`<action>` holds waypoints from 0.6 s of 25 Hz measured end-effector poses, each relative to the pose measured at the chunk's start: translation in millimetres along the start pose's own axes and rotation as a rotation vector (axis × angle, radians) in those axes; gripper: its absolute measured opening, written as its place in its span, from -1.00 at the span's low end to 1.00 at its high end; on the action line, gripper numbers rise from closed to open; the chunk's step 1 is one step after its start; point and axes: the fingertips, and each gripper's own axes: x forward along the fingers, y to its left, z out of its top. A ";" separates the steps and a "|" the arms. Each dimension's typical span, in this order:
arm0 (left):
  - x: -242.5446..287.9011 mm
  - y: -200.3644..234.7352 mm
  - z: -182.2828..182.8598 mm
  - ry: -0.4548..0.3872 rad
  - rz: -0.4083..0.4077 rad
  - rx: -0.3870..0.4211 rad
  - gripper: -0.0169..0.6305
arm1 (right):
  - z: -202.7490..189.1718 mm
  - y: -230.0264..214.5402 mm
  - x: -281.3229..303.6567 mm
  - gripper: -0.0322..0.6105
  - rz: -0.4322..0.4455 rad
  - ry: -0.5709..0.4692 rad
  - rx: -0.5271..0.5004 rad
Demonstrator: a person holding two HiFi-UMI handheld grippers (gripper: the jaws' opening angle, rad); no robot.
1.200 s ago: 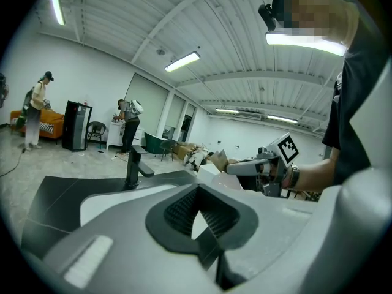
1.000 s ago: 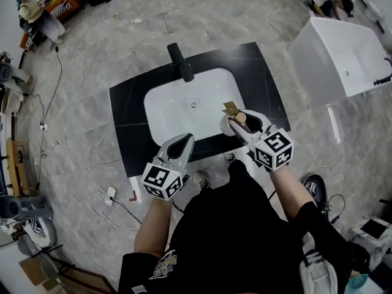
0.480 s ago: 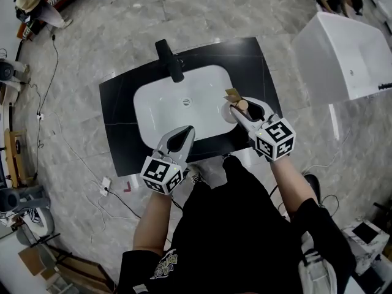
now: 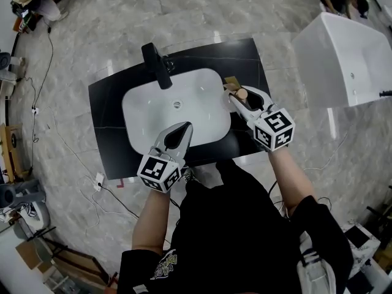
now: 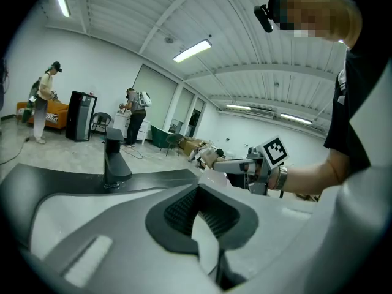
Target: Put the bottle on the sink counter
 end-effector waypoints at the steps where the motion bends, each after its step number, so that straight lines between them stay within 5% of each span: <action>1: 5.0 0.0 0.4 0.001 0.002 -0.003 -0.95 | 0.5 -6.9 2.1 -0.39 -0.002 0.001 0.001; 15: 52.0 14.9 0.8 0.031 0.033 -0.042 -0.95 | -5.4 -90.7 52.0 -0.39 -0.041 0.032 0.011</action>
